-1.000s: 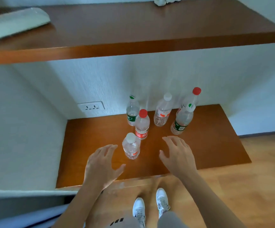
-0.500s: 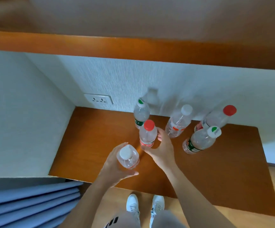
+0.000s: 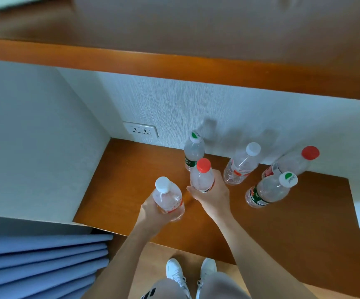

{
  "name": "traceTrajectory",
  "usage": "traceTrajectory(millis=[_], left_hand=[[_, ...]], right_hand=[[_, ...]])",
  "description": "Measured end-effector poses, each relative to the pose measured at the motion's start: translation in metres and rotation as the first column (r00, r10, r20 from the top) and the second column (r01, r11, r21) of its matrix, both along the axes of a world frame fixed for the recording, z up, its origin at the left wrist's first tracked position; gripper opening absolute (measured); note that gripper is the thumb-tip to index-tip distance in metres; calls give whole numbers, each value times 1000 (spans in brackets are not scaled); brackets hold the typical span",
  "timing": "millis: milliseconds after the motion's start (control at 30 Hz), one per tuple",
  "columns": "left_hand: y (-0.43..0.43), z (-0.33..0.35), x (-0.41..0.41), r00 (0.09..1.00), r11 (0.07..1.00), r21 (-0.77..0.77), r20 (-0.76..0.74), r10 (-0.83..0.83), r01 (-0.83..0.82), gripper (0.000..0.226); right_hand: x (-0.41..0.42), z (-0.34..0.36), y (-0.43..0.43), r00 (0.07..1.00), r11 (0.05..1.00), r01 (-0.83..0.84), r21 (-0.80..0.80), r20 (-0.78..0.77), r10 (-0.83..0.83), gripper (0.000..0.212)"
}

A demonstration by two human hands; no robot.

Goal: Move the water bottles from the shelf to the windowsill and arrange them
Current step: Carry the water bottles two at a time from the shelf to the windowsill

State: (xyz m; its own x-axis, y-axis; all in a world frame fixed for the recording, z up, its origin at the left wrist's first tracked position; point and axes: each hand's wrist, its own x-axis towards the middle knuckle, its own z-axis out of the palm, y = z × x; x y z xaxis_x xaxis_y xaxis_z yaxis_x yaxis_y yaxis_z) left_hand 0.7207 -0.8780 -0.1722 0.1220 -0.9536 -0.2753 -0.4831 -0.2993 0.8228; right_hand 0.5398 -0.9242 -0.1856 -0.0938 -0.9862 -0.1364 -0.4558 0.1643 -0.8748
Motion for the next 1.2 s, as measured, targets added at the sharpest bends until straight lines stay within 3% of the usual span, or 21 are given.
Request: traceTrajectory(millis=[167,367,633,733,900,1067,1200], left_hand=[[-3,38,3,992,996,-5,-95,88,-89,66],[0,88,5,962,975,-193,-267,55,-110,71],[17,125,22,939,937,-303,-338,63,-172,75],[30,135,35,921,917,-316,-371,117,-244,67],[58,146,67,907,873,-356,-374,194,-333,61],[92,154,100,877,806,-386,-365,313,-448,54],[118,161,112,826,733,-393,-363,431,-555,44]], right_hand=[[3,31,11,1000,999,15,-39,14,-15,72],[9,75,21,993,994,39,-98,116,-27,74],[15,119,43,970,993,-60,-103,230,82,78],[28,125,49,963,992,-78,-96,250,100,80],[63,129,53,939,980,-183,-84,279,199,97],[105,138,57,893,938,-334,-94,288,347,72],[132,144,64,804,863,-491,-119,320,502,67]])
